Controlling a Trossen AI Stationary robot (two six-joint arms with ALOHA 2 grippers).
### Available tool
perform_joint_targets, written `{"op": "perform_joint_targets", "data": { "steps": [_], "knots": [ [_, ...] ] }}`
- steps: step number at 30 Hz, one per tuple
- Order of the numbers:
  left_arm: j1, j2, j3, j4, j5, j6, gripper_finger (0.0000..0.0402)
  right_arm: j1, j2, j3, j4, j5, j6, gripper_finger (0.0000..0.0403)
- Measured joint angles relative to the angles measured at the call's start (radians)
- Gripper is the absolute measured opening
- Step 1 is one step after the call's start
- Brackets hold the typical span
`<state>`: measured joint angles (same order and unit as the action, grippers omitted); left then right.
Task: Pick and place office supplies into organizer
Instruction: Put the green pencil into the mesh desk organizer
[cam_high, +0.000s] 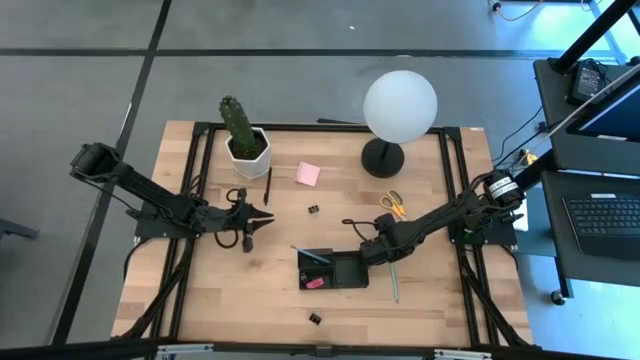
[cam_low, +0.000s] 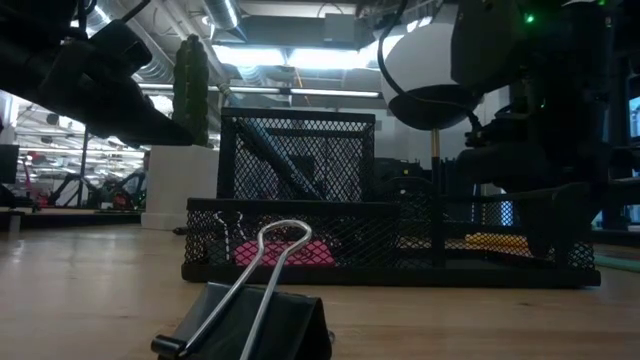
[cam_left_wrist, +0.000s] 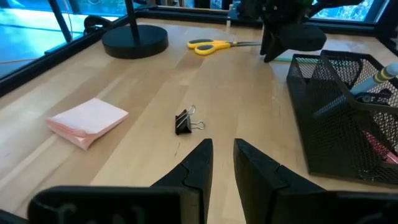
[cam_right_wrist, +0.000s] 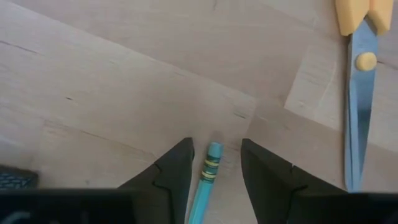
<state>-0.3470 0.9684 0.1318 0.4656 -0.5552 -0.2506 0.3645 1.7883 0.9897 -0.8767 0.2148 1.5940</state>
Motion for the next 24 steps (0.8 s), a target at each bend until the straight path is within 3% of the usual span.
{"op": "perform_joint_targets", "data": {
  "steps": [4,8,16,24],
  "knots": [
    [0.000,0.000,0.000,0.000,0.000,-0.023,0.0059,-0.001,-0.013,-0.009,0.000,-0.004,-0.005,0.0139],
    [0.000,0.000,0.000,0.000,0.007,-0.035,0.0059,-0.001,-0.108,-0.098,0.042,-0.006,0.008,0.0139],
    [0.000,0.000,0.000,-0.005,0.011,-0.054,0.0059,0.000,-0.222,-0.307,0.419,0.036,0.027,0.0139],
    [0.000,0.000,0.000,-0.011,0.007,-0.052,0.0059,-0.001,-0.242,-0.238,0.217,0.006,-0.015,0.0139]
  ]
}}
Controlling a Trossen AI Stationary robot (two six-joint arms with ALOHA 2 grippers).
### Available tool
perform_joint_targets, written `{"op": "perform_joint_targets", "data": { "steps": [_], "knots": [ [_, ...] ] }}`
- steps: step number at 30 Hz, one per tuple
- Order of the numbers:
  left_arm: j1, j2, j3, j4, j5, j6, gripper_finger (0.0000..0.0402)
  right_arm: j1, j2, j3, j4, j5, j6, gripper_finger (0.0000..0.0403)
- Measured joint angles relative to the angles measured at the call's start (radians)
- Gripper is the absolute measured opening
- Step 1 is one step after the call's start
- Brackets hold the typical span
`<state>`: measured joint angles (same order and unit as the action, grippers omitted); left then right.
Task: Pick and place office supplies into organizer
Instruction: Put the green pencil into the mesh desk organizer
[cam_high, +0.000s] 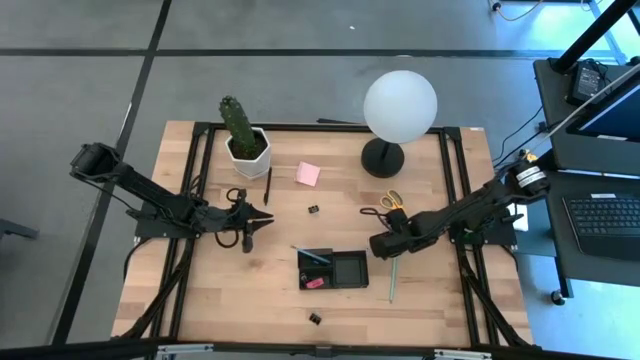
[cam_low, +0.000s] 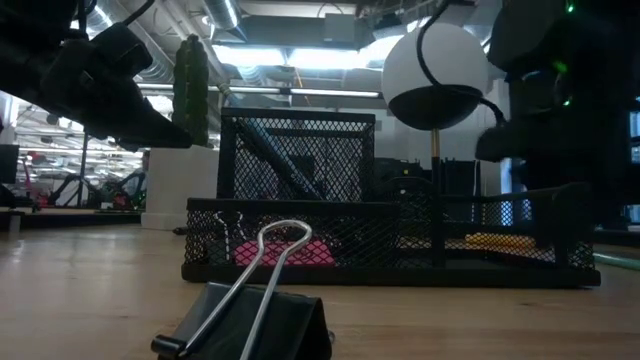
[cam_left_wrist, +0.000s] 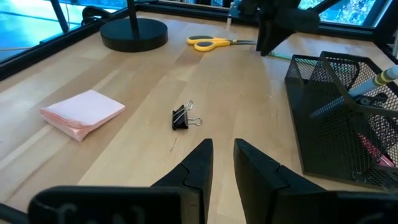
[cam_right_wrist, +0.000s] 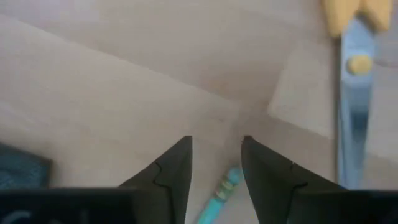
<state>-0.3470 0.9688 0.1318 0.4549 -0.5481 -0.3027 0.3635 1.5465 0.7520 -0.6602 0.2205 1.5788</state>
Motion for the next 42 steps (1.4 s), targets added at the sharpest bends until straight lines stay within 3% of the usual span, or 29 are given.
{"op": "perform_joint_targets", "data": {
  "steps": [5,21,42],
  "knots": [
    [0.000,0.000,0.000,-0.008,-0.002,0.001,0.0059,0.001,-0.010,0.074,-0.110,-0.002,0.002,0.0139],
    [0.000,0.000,0.000,-0.022,-0.004,0.001,0.0059,0.042,0.067,0.058,-0.079,-0.060,0.122,0.0139],
    [0.000,0.000,0.000,-0.033,-0.005,0.001,0.0059,0.042,0.126,0.061,-0.073,-0.011,0.141,0.0139]
  ]
}}
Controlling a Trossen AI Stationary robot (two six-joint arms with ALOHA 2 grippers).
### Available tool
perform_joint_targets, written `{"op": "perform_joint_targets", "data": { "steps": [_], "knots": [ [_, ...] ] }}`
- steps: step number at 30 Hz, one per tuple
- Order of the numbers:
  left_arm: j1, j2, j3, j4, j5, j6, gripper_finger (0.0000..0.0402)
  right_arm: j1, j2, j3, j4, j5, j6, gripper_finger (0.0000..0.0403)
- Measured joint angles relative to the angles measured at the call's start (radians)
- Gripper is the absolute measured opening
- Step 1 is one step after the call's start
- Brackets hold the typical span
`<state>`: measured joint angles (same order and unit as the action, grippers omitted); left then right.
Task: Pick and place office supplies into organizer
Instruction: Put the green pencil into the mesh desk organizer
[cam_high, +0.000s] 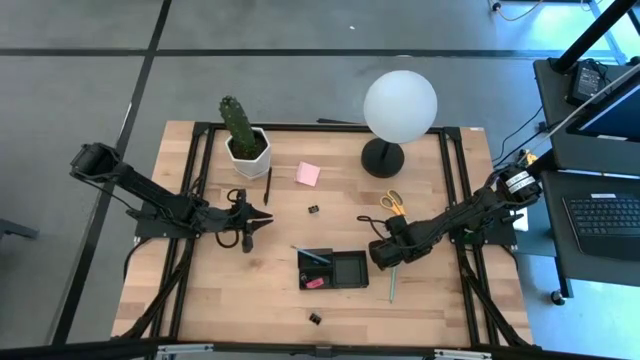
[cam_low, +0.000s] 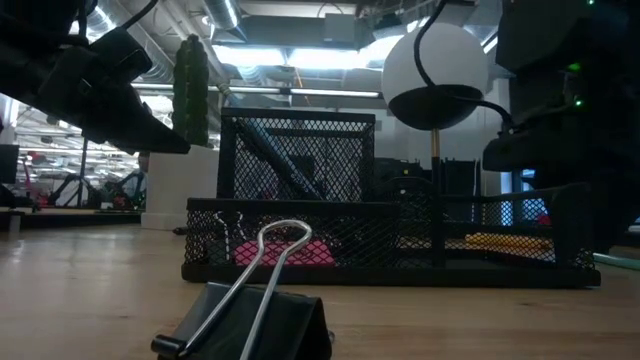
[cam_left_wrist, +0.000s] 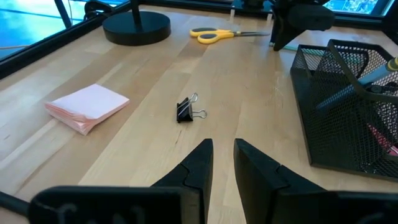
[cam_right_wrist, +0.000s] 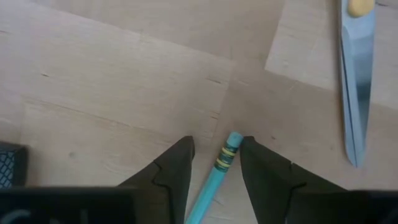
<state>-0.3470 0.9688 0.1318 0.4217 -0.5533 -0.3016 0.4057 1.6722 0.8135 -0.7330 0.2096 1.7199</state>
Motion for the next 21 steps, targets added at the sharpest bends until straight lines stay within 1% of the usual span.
{"op": "perform_joint_targets", "data": {
  "steps": [21],
  "knots": [
    [0.000,0.000,0.000,0.000,0.000,0.000,0.0059,-0.001,0.003,-0.002,-0.006,0.056,-0.013,0.0139]
  ]
}}
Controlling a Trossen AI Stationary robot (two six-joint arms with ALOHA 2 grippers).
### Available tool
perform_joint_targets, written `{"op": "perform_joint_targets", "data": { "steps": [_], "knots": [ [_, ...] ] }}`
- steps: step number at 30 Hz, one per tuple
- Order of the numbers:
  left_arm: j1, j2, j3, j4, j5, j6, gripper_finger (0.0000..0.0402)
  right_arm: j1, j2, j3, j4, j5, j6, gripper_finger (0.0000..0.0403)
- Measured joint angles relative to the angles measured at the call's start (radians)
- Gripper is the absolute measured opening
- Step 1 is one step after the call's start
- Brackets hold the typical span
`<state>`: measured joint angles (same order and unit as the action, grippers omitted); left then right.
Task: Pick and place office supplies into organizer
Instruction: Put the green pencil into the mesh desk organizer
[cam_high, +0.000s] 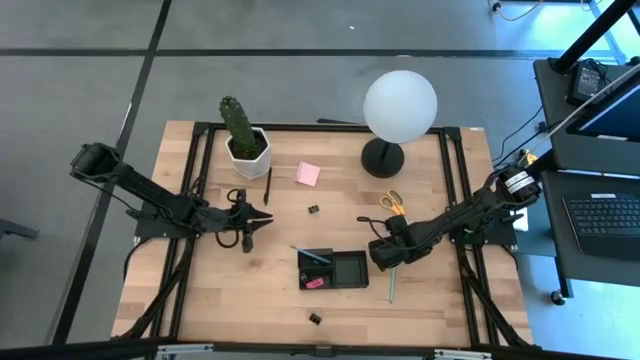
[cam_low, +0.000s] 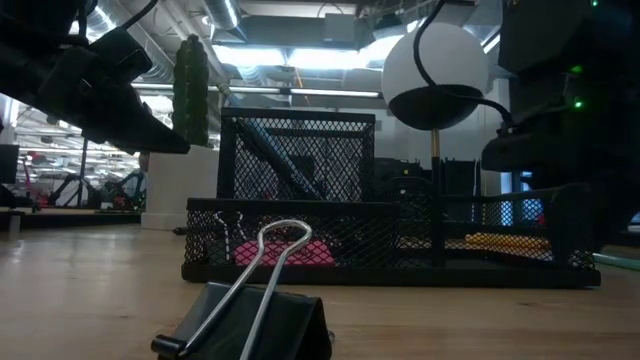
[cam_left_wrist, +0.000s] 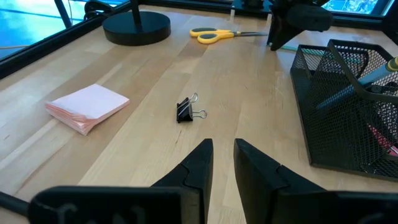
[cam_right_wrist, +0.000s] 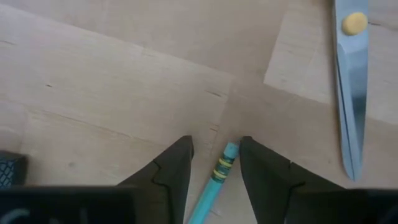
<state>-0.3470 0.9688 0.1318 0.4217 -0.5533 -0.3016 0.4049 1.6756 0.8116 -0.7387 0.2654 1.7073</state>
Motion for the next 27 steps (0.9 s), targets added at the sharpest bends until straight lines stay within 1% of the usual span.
{"op": "perform_joint_targets", "data": {
  "steps": [4,22,27],
  "knots": [
    [0.000,0.000,0.000,0.000,0.000,0.000,0.0059,-0.001,0.000,-0.001,0.005,0.003,0.000,0.0139],
    [0.000,0.000,0.000,0.000,-0.003,0.000,0.0059,-0.004,-0.001,0.000,0.010,-0.054,-0.006,0.0138],
    [0.000,0.000,0.000,0.000,-0.003,0.000,0.0059,-0.004,-0.001,0.000,0.015,-0.060,-0.006,0.0122]
  ]
}}
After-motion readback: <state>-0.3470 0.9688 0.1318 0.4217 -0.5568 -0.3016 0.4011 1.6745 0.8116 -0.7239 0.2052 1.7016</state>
